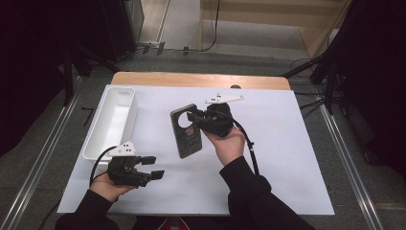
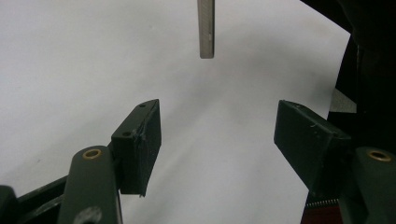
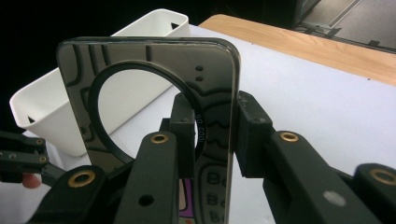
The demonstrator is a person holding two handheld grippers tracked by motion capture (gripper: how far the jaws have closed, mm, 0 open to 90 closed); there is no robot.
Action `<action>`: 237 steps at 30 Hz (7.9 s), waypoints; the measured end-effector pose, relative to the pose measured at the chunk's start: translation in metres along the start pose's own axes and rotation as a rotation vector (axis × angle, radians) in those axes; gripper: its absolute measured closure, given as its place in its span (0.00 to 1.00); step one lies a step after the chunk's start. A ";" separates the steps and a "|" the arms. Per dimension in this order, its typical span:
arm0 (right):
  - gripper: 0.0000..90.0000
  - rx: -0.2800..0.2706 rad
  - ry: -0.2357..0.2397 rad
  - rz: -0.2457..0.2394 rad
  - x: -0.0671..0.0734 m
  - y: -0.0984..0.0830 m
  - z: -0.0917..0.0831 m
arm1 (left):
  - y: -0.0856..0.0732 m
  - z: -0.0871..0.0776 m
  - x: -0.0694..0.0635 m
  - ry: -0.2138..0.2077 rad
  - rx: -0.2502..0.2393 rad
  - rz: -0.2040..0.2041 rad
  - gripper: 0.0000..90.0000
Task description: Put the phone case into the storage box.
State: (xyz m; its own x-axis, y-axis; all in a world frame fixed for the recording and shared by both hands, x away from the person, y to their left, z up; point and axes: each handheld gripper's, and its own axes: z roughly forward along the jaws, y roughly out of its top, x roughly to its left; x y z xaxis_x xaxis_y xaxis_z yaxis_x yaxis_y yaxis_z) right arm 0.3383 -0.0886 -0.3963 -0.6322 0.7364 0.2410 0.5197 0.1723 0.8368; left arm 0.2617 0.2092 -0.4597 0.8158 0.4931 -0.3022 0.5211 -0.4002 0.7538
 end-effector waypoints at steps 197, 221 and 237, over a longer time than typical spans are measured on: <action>0.78 -0.031 -0.078 0.051 0.064 0.178 0.229 | -0.014 -0.003 0.011 -0.038 0.036 -0.014 0.35; 0.78 0.002 -0.096 0.070 0.061 0.153 0.249 | -0.015 -0.004 0.011 -0.035 0.035 -0.017 0.35; 0.78 0.015 -0.098 0.068 0.057 0.144 0.256 | -0.016 -0.005 0.011 -0.036 0.039 -0.013 0.36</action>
State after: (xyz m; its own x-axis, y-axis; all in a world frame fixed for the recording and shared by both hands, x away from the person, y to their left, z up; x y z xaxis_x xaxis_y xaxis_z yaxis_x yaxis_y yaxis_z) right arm 0.5236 0.1457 -0.3878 -0.5362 0.8070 0.2474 0.5688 0.1290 0.8123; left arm 0.2613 0.2247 -0.4720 0.8167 0.4710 -0.3334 0.5410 -0.4239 0.7264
